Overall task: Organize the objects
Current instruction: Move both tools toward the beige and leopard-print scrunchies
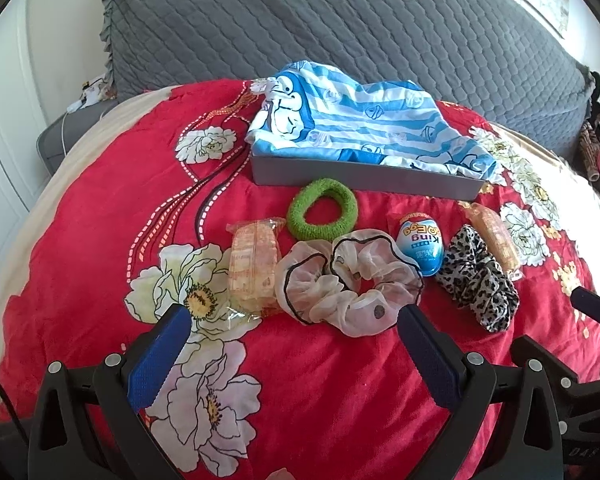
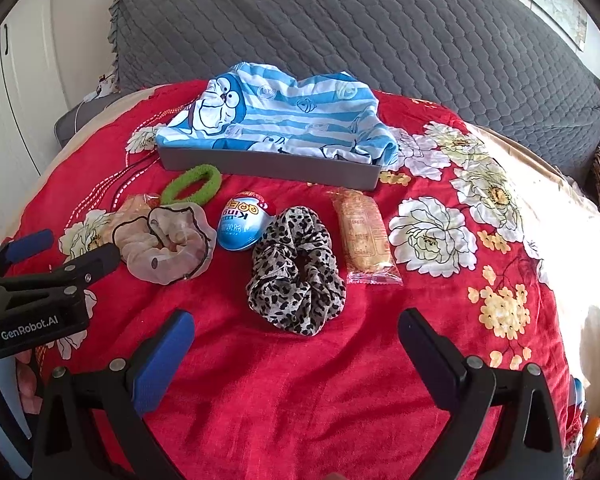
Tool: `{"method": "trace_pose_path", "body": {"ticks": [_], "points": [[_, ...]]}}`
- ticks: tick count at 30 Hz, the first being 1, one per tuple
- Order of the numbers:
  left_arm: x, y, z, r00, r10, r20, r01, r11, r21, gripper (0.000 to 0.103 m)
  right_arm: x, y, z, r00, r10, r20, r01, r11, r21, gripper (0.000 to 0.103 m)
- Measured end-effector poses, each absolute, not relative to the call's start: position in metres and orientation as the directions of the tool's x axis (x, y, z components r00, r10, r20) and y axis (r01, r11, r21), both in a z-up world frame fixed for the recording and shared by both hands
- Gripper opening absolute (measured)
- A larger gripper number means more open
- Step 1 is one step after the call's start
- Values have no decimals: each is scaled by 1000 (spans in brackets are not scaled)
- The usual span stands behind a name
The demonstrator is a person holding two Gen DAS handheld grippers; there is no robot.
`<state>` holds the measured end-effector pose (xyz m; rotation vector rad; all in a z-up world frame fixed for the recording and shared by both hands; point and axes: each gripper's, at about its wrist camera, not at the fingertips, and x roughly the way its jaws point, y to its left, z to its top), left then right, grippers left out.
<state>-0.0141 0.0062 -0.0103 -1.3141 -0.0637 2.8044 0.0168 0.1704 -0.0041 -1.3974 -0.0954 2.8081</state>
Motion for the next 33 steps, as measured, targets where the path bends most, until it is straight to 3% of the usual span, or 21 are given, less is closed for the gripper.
{"method": "trace_pose_path", "body": {"ticks": [26,33], "points": [[-47,19,-45,-602,90,-794,-69,-996,-60,103,-21,169,-37,-562,37,-827,38,-997,-70,102],[-57,19,-57,-585,98,-805,-72,-995,-69,103,-32,166,-45,-552,15,-834,57,-997,-55,92]]}}
